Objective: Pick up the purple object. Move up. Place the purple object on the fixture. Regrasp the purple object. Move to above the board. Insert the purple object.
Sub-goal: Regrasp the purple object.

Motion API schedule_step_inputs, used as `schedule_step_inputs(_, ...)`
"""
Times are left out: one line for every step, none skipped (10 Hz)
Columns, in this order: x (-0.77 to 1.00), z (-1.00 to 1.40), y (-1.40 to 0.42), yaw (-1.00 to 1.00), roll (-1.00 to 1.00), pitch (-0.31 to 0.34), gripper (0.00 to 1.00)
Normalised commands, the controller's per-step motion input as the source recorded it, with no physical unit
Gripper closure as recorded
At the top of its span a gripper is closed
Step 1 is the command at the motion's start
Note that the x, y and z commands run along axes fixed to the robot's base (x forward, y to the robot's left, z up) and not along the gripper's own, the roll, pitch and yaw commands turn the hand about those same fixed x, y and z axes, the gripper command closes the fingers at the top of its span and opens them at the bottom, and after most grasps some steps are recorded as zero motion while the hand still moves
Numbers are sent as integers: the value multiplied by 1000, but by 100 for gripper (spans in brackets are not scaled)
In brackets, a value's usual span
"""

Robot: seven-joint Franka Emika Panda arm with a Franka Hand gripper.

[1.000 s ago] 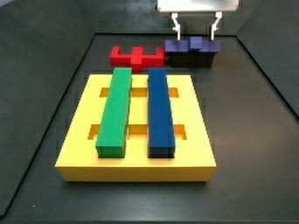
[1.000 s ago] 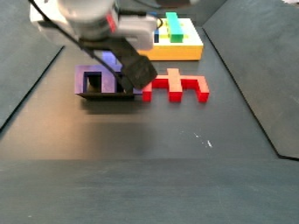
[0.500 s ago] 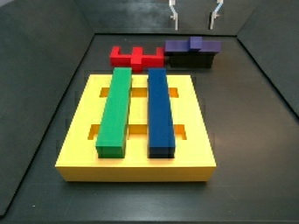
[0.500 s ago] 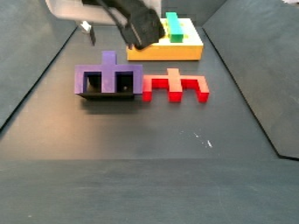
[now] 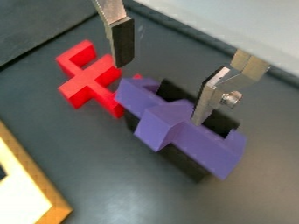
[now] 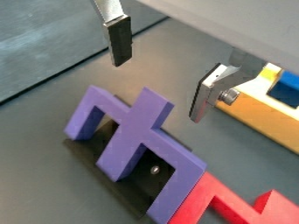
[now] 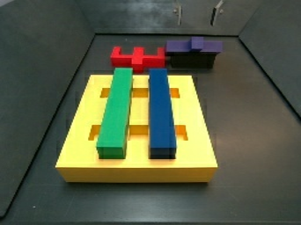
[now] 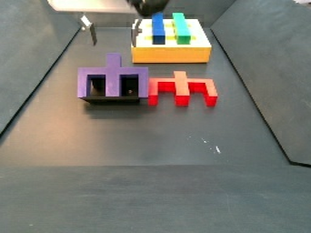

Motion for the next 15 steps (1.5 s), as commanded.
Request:
schedule_step_inputs(329, 131, 0, 331, 1000, 371, 0)
schedule_step_inputs(366, 151, 0, 309, 1000, 360, 0)
schedule_step_inputs(323, 83, 0, 280, 1000, 357, 0)
schedule_step_inputs(351, 0, 0, 274, 1000, 314, 0)
schedule_step_inputs(354, 0, 0, 311, 1000, 263, 0)
schedule_step_inputs(314, 0, -3, 346, 1000, 249, 0)
schedule_step_inputs(277, -86, -137, 334, 1000, 109, 0)
schedule_step_inputs(163, -143, -231, 306, 1000, 0, 0)
schedule_step_inputs(0, -166, -369, 220, 1000, 0, 0)
schedule_step_inputs(0, -186, -540, 0, 1000, 0, 0)
schedule_step_inputs(0, -143, -537, 0, 1000, 0, 0)
schedule_step_inputs(0, -134, -469, 0, 1000, 0, 0)
schedule_step_inputs(-274, -194, 0, 0, 323, -3, 0)
schedule_step_inputs(-103, -231, 0, 0, 294, 0, 0)
schedule_step_inputs(0, -306, 0, 0, 477, 23, 0)
